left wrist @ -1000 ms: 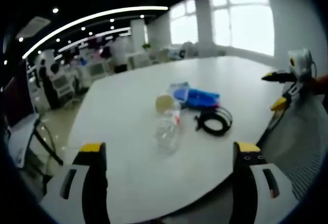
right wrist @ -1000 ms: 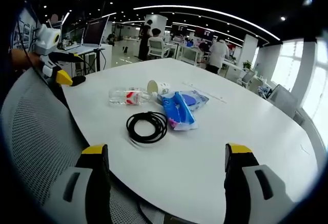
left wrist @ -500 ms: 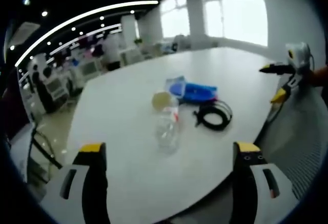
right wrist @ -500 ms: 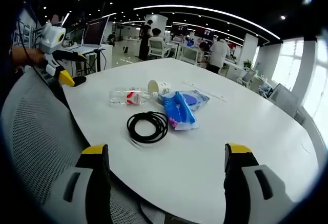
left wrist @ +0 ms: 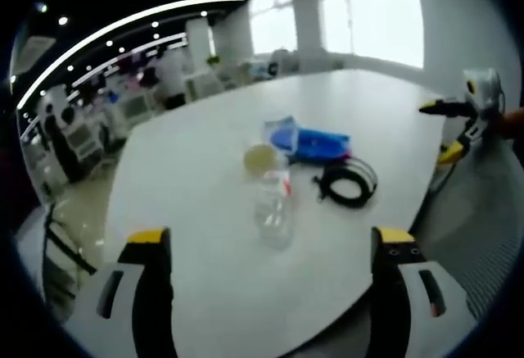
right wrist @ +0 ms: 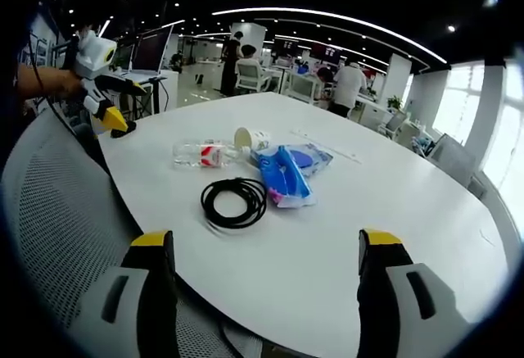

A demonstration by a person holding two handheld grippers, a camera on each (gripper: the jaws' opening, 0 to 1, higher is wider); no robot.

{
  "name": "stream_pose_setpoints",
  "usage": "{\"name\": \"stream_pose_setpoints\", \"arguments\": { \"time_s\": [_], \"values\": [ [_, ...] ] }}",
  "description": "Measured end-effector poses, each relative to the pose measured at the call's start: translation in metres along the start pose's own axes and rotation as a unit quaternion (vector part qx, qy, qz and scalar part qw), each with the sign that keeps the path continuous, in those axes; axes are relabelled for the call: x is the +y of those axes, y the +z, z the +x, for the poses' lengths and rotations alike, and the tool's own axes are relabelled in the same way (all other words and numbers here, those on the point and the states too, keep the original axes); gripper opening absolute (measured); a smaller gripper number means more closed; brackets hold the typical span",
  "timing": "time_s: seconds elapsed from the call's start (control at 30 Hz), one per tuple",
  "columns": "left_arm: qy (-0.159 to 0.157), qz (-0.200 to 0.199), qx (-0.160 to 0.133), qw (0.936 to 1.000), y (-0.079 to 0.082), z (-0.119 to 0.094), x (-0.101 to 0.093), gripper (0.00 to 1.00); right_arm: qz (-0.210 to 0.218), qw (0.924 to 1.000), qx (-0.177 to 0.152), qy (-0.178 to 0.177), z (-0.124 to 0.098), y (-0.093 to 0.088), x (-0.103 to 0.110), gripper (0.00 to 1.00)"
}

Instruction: Arrange the tabletop items into an orderly group along one side of the table until the central work area is clear of visible clutter.

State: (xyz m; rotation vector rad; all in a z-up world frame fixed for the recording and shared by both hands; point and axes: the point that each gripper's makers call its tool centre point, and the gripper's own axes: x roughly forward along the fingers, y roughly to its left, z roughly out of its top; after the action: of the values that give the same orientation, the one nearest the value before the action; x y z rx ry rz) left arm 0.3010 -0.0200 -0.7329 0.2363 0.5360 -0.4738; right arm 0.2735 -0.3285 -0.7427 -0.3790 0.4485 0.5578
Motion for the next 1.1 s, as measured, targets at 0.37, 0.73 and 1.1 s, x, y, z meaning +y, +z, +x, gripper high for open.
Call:
{"name": "stream_pose_setpoints", "arguments": {
  "time_s": [0.37, 0.73, 1.1],
  "values": [
    [-0.014, -0.019, 0.010, 0.9997, 0.006, 0.027, 0.002, 0.92, -0.001, 1.0000, 0.000, -0.001, 0.000, 0.000, 0.000, 0.92],
    [-0.034, 0.009, 0.027, 0.9990, 0.014, 0.056, 0.001, 0.86, -0.002, 1.0000, 0.006, 0.003, 0.000, -0.002, 0.001, 0.92],
    [-0.054, 0.015, 0.050, 0.9972, 0.021, 0.091, 0.003, 0.81, -0.002, 0.9999, 0.010, 0.010, 0.001, -0.003, 0.003, 0.94]
  ]
}}
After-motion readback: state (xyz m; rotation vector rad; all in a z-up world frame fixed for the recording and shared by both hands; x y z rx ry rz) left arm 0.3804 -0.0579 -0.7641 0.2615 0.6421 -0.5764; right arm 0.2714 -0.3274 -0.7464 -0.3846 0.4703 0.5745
